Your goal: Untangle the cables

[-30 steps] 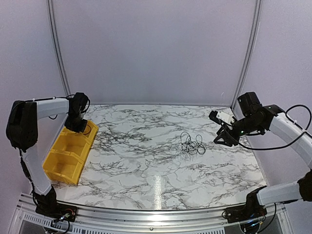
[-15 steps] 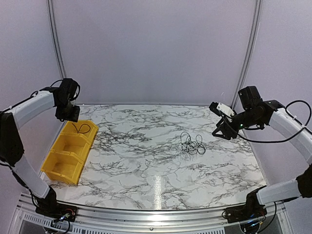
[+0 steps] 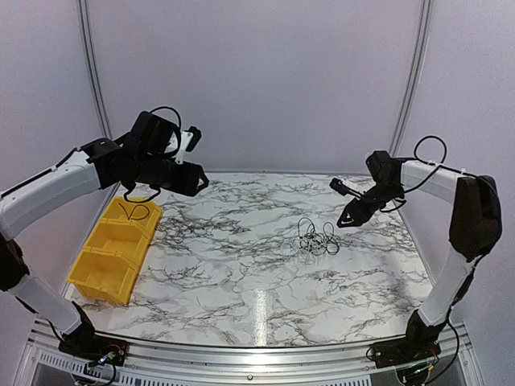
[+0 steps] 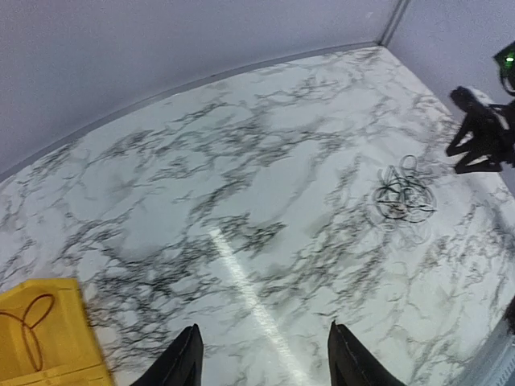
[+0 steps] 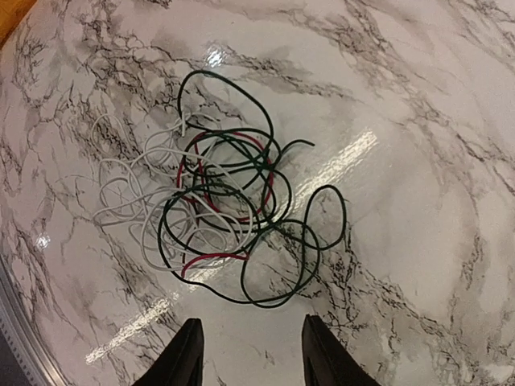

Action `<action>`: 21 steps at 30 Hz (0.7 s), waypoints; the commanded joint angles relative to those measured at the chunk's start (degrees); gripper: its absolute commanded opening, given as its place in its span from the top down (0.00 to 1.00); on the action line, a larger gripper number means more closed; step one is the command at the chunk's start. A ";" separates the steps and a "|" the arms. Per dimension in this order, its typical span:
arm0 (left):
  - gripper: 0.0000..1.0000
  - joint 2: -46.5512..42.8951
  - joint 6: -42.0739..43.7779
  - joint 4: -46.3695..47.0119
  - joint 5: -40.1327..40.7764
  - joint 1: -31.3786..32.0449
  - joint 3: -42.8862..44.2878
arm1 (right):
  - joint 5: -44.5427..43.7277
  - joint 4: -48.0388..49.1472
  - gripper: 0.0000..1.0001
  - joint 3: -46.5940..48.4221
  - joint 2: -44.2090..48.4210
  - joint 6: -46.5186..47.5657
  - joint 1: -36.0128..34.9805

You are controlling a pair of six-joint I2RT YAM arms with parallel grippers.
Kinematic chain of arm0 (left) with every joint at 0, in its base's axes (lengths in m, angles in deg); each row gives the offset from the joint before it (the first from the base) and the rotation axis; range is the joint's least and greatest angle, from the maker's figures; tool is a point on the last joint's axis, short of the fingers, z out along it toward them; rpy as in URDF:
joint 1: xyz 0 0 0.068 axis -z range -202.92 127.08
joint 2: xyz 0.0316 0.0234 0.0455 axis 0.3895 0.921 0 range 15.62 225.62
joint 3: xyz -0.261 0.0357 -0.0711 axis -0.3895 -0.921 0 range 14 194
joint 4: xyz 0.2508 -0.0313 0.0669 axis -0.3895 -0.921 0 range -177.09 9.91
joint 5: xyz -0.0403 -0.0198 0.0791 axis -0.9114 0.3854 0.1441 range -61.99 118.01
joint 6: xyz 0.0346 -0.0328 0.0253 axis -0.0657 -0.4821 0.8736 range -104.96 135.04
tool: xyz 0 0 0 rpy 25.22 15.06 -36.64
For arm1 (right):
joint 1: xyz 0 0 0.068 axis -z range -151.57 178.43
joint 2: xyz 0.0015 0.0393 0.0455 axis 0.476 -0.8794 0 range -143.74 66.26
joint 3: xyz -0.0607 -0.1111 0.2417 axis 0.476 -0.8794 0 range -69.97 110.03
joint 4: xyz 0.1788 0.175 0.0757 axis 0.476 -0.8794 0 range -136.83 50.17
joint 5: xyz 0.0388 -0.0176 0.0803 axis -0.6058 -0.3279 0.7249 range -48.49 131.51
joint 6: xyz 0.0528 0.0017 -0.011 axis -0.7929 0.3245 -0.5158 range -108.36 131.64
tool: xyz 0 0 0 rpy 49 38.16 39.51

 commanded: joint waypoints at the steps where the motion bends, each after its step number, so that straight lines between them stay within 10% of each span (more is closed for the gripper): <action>1: 0.45 -0.59 -8.26 12.78 -2.80 6.59 -4.20 | 4.69 -4.08 0.55 1.26 -1.41 1.48 0.05; 12: 0.46 4.57 -11.50 17.66 -0.74 13.87 -4.21 | -17.87 11.31 0.61 -10.08 6.66 16.61 -6.34; 21: 0.45 2.37 -9.81 17.30 0.85 13.84 -6.12 | -18.49 15.30 0.61 -11.34 4.23 25.86 -9.75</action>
